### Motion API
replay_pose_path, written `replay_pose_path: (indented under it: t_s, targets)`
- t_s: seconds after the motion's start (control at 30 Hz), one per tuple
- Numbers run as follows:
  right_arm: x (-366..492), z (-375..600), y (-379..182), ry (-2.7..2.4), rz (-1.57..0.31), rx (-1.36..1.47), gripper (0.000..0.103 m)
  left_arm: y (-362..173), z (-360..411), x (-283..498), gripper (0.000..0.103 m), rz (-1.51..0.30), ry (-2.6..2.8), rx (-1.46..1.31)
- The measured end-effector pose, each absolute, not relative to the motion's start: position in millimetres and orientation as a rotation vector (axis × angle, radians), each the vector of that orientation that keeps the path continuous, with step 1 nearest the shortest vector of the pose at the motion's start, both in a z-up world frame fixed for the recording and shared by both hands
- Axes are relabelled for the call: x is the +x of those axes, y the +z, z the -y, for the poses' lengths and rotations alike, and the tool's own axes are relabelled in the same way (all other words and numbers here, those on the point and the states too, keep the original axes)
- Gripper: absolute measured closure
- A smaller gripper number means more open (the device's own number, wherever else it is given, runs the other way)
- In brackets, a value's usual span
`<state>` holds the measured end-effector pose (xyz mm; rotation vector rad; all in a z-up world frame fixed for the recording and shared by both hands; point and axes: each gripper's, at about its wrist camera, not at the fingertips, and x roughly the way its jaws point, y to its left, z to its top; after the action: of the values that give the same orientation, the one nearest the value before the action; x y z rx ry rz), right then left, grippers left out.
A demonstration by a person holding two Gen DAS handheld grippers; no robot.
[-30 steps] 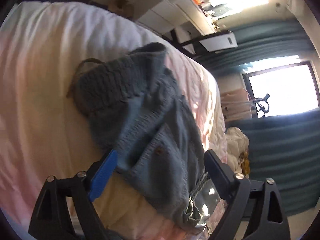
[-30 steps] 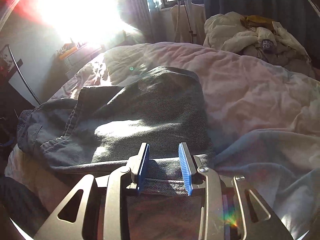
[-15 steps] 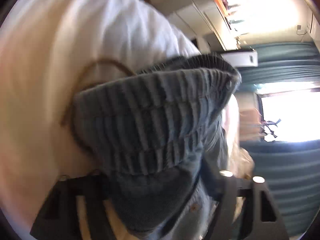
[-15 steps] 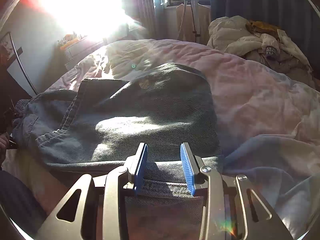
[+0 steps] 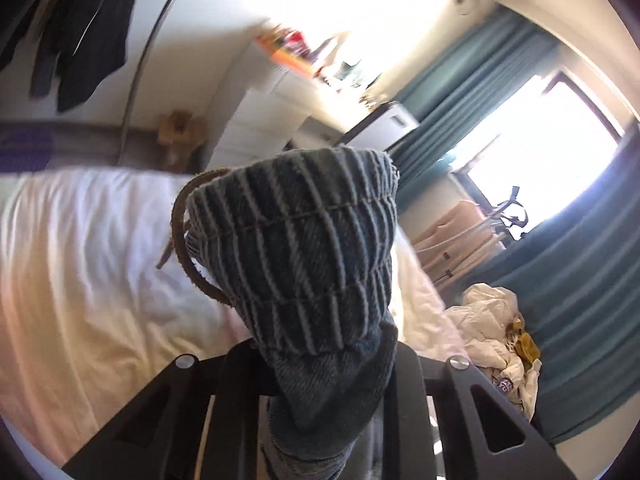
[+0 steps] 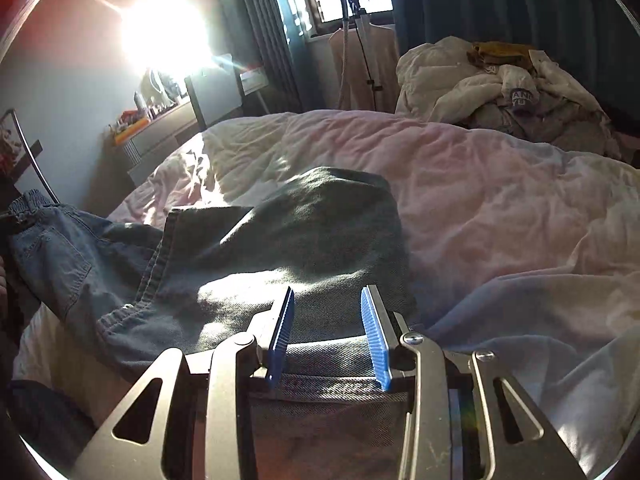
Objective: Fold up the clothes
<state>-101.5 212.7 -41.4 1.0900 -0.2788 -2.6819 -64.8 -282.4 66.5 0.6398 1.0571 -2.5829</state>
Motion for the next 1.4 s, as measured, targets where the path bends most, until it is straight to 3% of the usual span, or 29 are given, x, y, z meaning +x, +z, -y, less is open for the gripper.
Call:
replay_pose_path:
  t_s: [0.27,0.47,0.83,1.03,1.2,1.4]
  targets:
    - [-81,-259,-13,-2.72,0.53,0.925,0.068,159,152,-102,0.085,-0.834,-2.845,0.542]
    - [-70,-298,-11,-2.753,0.699,0.903,0.067,175,42,-114,0.085,-0.67,-2.995,0.569]
    - [-49,-366,-3,-2.817,0.987,0.781,0.067,83,-110,-110,0.085,-0.348,-3.113,0.805]
    - [-51,-371,-3,-2.824,0.973,0.762,0.067,7,-158,-110,0.085,-0.1,-3.135,0.996]
    - [-55,-369,-6,-2.798,0.962,0.774,0.067,-21,-182,-94,0.085,0.128,-3.162,1.01]
    - [-60,-367,-9,-2.759,0.971,0.78,0.067,-26,-187,-80,0.065,0.339,-3.172,1.103]
